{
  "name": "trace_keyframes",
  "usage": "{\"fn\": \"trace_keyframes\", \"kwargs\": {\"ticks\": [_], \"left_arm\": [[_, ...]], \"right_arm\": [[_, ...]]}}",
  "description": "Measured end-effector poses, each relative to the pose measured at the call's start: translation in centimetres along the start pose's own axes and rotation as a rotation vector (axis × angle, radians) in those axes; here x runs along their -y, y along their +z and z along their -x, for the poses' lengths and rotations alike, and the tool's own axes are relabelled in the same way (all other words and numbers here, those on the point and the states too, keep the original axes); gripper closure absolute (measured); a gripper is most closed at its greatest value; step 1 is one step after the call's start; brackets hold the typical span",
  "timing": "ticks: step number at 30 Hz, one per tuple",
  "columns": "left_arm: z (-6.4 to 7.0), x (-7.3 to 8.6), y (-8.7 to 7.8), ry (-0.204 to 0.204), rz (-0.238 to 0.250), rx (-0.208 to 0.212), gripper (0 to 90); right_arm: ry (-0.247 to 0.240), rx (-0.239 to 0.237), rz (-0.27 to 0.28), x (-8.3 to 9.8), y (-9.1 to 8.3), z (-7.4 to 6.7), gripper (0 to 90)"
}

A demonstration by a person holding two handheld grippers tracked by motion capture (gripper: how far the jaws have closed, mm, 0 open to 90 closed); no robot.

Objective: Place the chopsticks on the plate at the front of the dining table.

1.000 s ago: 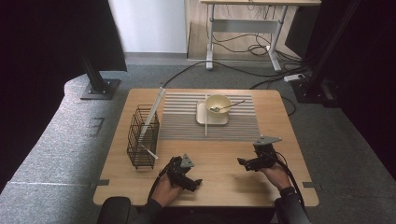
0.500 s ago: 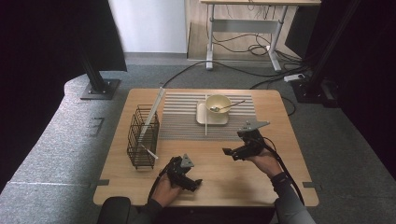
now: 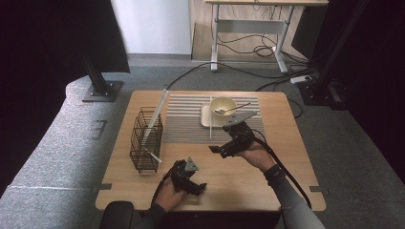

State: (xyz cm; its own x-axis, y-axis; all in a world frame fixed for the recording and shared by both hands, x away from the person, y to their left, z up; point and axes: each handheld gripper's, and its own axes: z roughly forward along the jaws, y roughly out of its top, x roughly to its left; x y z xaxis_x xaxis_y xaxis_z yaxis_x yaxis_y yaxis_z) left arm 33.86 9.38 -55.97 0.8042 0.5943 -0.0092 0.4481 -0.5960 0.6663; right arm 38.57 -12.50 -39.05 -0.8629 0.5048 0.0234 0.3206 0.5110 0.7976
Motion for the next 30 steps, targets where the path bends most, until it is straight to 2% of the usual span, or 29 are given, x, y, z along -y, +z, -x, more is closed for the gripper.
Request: {"fn": "trace_keyframes", "kwargs": {"ticks": [4, 13, 15, 21, 30], "left_arm": [[0.0, 0.0, 0.0, 0.0, -0.001, 0.0, 0.5], [0.0, 0.0, 0.0, 0.0, 0.0, 0.0, 0.5], [0.0, 0.0, 0.0, 0.0, 0.0, 0.0, 0.5], [0.0, 0.0, 0.0, 0.001, -0.001, -0.001, 0.5], [0.0, 0.0, 0.0, 0.001, -0.002, -0.001, 0.5]], "right_arm": [[-0.013, -0.037, 0.014, -1.9, 0.5, -0.9, 2.8], [-0.071, -0.098, 0.001, -5.3, 2.6, -3.4, 3.0], [-0.089, -0.108, -0.003, -5.7, 3.1, -3.9, 3.0], [-0.102, -0.169, -0.014, -7.1, 4.7, -5.6, 3.1], [-0.141, -0.242, -0.052, -8.0, 7.6, -8.0, 4.2]]}}
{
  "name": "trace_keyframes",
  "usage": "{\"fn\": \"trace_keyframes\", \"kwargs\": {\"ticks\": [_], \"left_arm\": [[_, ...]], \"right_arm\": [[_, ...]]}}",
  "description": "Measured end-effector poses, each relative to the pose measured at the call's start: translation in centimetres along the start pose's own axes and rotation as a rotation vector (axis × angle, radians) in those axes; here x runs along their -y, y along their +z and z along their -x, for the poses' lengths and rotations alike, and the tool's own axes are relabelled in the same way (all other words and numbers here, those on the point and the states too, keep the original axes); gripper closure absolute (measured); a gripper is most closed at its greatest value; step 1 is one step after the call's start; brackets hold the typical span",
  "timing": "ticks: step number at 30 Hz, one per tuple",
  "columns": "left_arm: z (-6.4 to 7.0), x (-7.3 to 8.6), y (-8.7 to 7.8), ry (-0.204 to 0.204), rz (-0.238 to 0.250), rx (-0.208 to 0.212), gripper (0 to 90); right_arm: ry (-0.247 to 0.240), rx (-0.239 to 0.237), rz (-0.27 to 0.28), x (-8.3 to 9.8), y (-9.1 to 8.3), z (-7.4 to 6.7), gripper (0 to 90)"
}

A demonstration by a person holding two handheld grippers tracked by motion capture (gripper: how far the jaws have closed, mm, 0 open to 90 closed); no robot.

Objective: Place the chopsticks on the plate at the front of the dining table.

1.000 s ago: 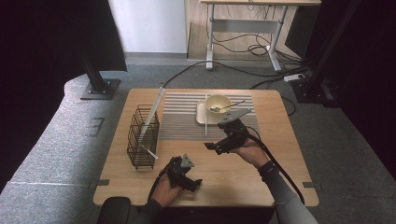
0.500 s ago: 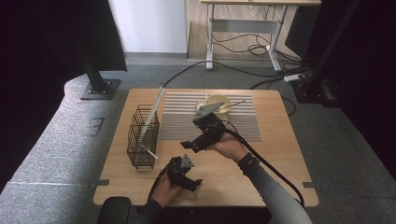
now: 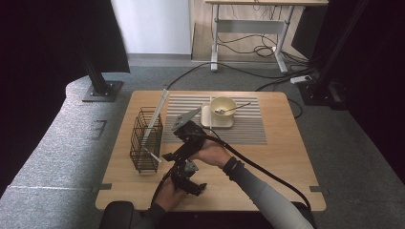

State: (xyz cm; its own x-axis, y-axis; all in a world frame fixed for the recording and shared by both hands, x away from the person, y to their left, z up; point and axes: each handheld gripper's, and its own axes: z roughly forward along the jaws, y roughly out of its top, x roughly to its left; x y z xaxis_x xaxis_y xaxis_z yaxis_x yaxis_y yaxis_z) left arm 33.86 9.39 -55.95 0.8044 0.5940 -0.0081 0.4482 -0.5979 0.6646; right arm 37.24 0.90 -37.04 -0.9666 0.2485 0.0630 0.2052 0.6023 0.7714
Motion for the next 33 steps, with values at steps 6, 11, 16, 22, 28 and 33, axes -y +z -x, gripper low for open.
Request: {"fn": "trace_keyframes", "kwargs": {"ticks": [6, 11, 16, 22, 28, 33], "left_arm": [[0.0, 0.0, 0.0, -0.001, 0.001, -0.001, 0.4], [0.0, 0.0, 0.0, 0.0, 0.001, -0.001, 0.3], [0.0, 0.0, 0.0, -0.002, 0.002, -0.002, 0.3], [0.0, 0.0, 0.0, -0.001, 0.0, -0.001, 0.3], [0.0, 0.0, 0.0, -0.002, 0.002, -0.002, 0.3], [0.0, 0.0, 0.0, 0.0, 0.001, -0.001, 0.3]], "right_arm": [[-0.014, -0.027, -0.023, -0.3, 1.5, -0.6, 5.7], [-0.029, -0.044, -0.044, -0.4, 2.9, -1.1, 7.7], [-0.022, -0.009, -0.071, -0.1, 3.6, -0.7, 10.6], [-0.013, 0.048, -0.07, -0.2, 3.1, 0.4, 11.3], [-0.001, 0.099, -0.055, -0.2, 3.2, 1.6, 13.5], [0.007, 0.124, -0.053, -0.1, 3.9, 2.5, 20.6]]}}
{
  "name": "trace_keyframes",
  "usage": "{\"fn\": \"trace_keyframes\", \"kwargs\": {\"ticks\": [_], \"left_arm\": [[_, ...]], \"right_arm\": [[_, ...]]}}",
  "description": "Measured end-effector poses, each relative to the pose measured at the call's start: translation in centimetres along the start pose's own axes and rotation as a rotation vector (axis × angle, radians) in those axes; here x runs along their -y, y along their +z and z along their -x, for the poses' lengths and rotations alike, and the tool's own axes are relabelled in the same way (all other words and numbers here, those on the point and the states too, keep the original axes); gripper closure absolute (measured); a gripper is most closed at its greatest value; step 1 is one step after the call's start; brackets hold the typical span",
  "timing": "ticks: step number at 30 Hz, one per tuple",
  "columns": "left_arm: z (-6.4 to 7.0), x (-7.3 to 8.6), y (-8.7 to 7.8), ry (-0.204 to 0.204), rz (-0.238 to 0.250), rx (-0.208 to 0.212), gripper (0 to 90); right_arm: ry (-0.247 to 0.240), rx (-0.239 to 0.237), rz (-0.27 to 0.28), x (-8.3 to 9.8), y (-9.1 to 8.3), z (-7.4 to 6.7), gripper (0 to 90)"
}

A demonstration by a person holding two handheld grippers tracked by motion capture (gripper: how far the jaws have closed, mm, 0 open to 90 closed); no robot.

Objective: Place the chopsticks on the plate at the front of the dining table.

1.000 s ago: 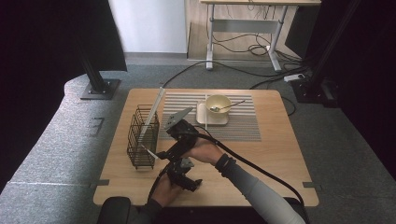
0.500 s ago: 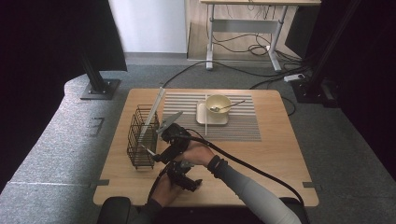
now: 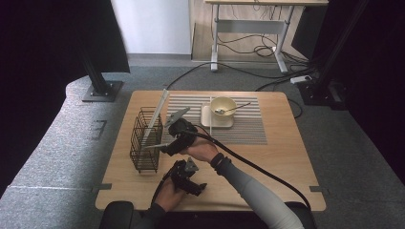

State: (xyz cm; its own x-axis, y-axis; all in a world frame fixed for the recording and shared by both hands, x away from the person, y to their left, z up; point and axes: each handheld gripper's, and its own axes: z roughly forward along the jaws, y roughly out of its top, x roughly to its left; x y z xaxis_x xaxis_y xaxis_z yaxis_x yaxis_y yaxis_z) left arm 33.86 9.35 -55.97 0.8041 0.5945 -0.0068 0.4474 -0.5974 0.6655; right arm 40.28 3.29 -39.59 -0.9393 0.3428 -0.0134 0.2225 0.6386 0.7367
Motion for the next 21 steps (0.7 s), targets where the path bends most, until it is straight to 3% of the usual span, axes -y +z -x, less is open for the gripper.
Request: {"fn": "trace_keyframes", "kwargs": {"ticks": [5, 11, 14, 17, 21], "left_arm": [[0.0, 0.0, 0.0, 0.0, -0.002, 0.001, 0.3], [0.0, 0.0, 0.0, -0.002, -0.001, 0.001, 0.3], [0.0, 0.0, 0.0, -0.002, -0.001, 0.001, 0.3], [0.0, 0.0, 0.0, -0.002, -0.001, 0.002, 0.3], [0.0, 0.0, 0.0, -0.002, 0.001, 0.002, 0.3]], "right_arm": [[-0.004, 0.029, 0.016, 0.1, 1.0, 0.6, 30.2], [-0.009, -0.011, 0.059, 0.1, 1.5, 0.8, 61.5], [-0.038, -0.006, 0.085, 0.1, 1.7, 0.7, 74.0], [-0.04, 0.003, 0.089, 0.0, 1.8, 0.7, 81.0], [-0.048, 0.023, 0.08, 0.1, 1.8, 0.6, 82.5]]}}
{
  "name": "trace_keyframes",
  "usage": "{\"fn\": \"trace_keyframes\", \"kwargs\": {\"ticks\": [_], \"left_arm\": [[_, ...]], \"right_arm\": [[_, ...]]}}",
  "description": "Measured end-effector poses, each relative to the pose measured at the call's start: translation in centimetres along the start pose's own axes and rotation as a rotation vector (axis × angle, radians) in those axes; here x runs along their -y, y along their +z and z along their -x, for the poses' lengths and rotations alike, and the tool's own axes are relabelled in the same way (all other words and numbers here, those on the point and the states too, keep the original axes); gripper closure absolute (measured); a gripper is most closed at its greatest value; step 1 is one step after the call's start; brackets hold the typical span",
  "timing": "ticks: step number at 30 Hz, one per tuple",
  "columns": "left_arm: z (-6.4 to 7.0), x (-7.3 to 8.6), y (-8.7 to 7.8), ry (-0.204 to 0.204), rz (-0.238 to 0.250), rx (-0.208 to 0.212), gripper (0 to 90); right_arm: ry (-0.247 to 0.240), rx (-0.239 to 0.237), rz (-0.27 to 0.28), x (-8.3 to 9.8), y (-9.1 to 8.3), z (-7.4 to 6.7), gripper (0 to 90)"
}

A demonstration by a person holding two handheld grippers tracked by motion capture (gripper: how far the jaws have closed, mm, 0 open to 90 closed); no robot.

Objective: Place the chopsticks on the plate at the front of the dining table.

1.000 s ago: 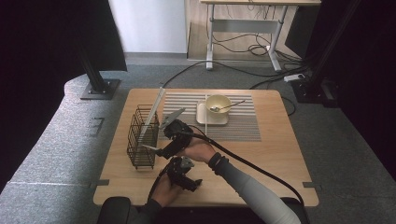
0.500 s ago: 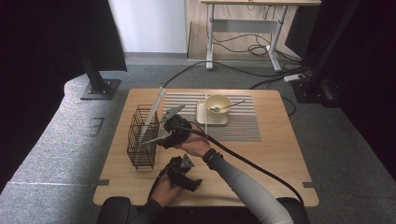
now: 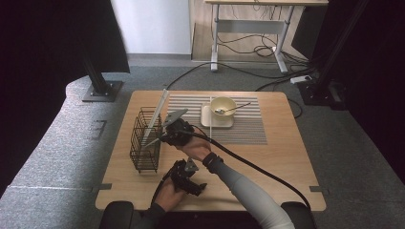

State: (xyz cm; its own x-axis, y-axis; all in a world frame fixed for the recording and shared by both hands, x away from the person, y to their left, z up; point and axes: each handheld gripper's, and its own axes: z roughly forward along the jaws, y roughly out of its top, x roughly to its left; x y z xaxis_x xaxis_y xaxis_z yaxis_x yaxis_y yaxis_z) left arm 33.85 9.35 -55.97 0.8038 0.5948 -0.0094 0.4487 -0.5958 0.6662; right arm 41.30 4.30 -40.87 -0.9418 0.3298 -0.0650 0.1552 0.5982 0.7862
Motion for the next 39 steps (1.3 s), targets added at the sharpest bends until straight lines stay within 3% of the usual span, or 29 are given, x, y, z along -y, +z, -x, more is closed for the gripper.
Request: {"fn": "trace_keyframes", "kwargs": {"ticks": [3, 7, 10, 20, 33, 39], "left_arm": [[0.0, 0.0, 0.0, -0.001, 0.0, 0.0, 0.3], [0.0, 0.0, 0.0, -0.001, -0.002, -0.001, 0.3], [0.0, 0.0, 0.0, -0.001, 0.0, 0.0, 0.3], [0.0, 0.0, 0.0, -0.001, -0.002, -0.003, 0.3], [0.0, 0.0, 0.0, 0.0, -0.004, -0.003, 0.3], [0.0, 0.0, 0.0, -0.001, -0.001, -0.002, 0.3]], "right_arm": [[-0.01, 0.009, 0.004, -0.1, -0.2, -0.1, 82.6], [0.026, -0.005, 0.009, -0.2, -0.7, 0.2, 82.6], [0.052, -0.025, 0.025, -0.4, -1.4, 0.4, 82.7], [0.059, -0.049, 0.069, -1.5, -4.3, 0.7, 82.8], [0.049, -0.025, 0.117, -2.5, -8.3, 0.9, 82.8], [0.042, 0.011, 0.129, -2.7, -9.8, 1.0, 82.8]]}}
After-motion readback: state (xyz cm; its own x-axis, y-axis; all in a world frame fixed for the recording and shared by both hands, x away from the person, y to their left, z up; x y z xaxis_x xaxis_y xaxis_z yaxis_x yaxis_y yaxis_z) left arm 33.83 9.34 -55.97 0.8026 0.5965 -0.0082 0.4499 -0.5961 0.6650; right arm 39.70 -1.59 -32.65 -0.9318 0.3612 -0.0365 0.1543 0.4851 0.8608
